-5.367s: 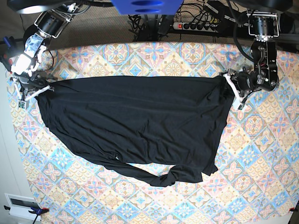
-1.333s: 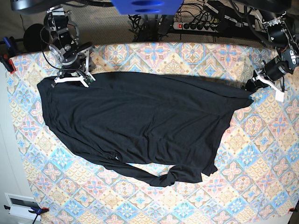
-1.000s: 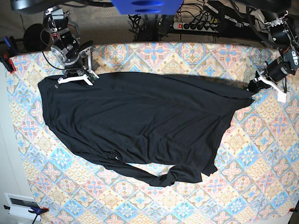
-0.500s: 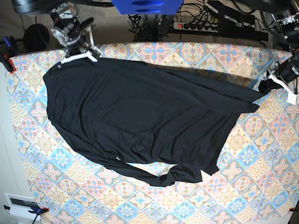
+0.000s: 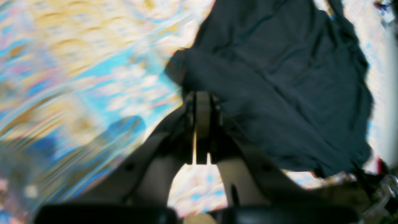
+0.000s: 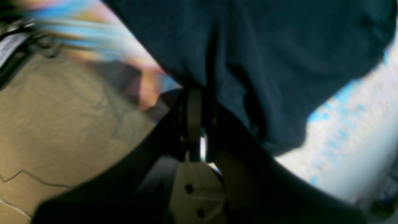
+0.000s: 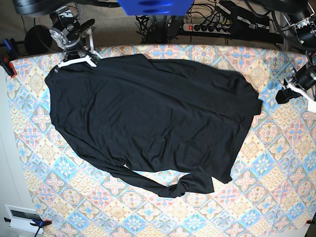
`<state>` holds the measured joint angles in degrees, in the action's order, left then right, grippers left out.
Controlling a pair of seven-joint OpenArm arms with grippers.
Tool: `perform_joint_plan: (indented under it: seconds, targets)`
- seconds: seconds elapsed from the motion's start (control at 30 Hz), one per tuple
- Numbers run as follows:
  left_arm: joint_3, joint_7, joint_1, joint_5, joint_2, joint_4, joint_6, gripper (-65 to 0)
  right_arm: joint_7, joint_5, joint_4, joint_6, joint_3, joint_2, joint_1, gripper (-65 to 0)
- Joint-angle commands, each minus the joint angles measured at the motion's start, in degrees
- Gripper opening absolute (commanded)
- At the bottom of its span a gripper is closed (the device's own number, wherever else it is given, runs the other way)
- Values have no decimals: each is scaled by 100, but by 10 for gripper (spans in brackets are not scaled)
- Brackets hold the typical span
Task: Layout the t-shirt on the table in an organized manner, then fold the t-shirt properly
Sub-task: 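Lower the shirt with both grippers and reposition the right gripper at the collar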
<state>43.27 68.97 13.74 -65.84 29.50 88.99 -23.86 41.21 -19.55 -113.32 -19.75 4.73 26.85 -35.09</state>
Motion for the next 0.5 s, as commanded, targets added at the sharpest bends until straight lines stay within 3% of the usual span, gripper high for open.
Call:
perform_joint_plan:
  seconds: [0.0,0.3,0.47]
  targets:
    - [47,-88,-112,-40,167,-33,-1,-650,-2,-36,-92,36,-47,53,50,-650]
    - [47,-71,-921,725,-343,-543,-1,-650,42,-36,-92,28,-12,53,507,-650]
    - [-94,96,-939,813,-466,-525,-1,-650,42,-36,-119,28,-56,53,498,-650]
